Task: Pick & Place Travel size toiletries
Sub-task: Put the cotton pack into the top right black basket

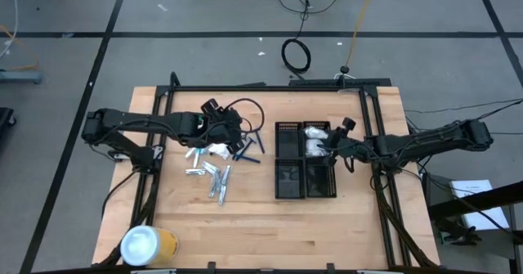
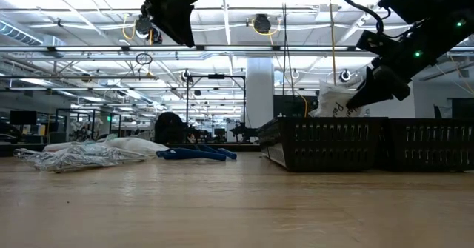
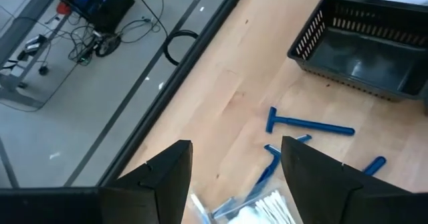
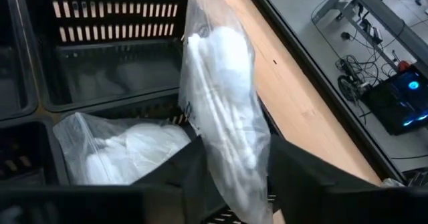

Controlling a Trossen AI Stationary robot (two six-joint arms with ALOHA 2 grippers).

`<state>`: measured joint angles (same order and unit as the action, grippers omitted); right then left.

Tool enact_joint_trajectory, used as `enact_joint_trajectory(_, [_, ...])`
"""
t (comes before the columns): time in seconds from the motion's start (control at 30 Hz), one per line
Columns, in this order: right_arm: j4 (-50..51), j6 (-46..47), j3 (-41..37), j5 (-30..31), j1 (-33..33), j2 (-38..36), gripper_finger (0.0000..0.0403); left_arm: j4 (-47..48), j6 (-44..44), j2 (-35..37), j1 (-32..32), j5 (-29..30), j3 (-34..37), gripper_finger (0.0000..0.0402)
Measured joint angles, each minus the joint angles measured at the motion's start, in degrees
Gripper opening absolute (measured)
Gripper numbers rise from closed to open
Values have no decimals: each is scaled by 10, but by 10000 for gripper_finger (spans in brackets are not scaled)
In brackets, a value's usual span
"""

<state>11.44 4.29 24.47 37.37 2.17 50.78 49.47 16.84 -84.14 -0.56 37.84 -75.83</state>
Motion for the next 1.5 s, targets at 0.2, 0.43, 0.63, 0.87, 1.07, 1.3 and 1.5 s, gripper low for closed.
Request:
enact_joint_trajectory(0.2, [0, -7, 0, 0, 5, 0, 210, 0, 0, 0, 0, -3, 0, 227])
enact_joint_trajectory(0.43, [7, -22, 0, 7, 6, -6, 237, 0, 2, 0, 0, -4, 0, 227])
enact_joint_trajectory(0.63, [-39, -27, 0, 117, 5, -36, 230, 0, 9, 0, 0, -5, 0, 227])
enact_joint_trajectory(0.87, [-105, -28, 0, 91, 6, -66, 220, 0, 14, 0, 3, -5, 0, 228])
enact_joint_trajectory(1.07, [-104, -13, 0, 83, 6, -72, 221, 2, 59, -1, 11, -80, 16, 228])
enact_joint_trajectory(1.3, [-104, -13, 0, 58, 6, -72, 216, 0, 218, -3, 68, -174, 110, 227])
enact_joint_trajectory(1.5, [-104, -13, 0, 56, 6, -72, 216, -10, 324, -3, 104, -203, 184, 227])
